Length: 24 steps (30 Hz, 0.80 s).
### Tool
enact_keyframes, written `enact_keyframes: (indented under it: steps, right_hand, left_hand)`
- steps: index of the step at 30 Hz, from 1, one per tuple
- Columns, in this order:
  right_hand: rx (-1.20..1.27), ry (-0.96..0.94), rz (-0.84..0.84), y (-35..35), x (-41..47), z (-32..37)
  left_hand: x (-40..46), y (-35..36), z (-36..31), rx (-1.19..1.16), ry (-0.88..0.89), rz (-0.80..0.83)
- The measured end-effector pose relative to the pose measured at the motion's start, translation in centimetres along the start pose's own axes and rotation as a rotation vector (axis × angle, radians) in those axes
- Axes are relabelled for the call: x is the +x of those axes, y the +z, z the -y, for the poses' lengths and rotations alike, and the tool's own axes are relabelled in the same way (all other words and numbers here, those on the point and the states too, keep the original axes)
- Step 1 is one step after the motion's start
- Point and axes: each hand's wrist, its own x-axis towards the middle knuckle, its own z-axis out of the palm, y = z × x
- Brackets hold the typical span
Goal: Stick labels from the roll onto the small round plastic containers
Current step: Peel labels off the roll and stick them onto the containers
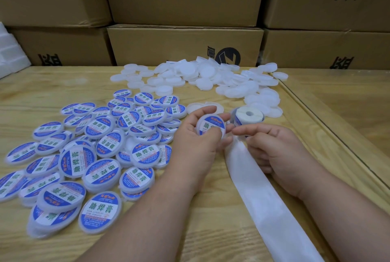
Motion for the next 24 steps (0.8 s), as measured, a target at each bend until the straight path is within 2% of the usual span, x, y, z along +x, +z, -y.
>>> enact_keyframes:
  steps: [5, 10, 16, 21, 24]
  right_hand:
    - [0.032, 0.001, -0.052, -0.4, 0.2, -0.2]
    - [0.005, 0.005, -0.029, -0.4, 0.2, -0.2]
    - [-0.002, 0.002, -0.024, -0.5, 0.3, -0.3]
    - [0.003, -0.001, -0.019, -0.6, 0.3, -0.3]
    - [0.002, -0.004, -0.019, -0.5, 0.3, -0.2]
  left_hand:
    - [0.4, -0.3, -0.4, -0.09, -0.045, -0.108]
    - [0.8, -0.5, -0.5, -0.013, -0.076, -0.168]
    - [1.1, -0.7, 0.0, 0.001, -0.035, -0.156]
    - [1.2, -1.2, -1.0, -0.385, -0.142, -0.229]
    - [1.3, -1.4, -1.5, -0.511, -0.145, -0.262]
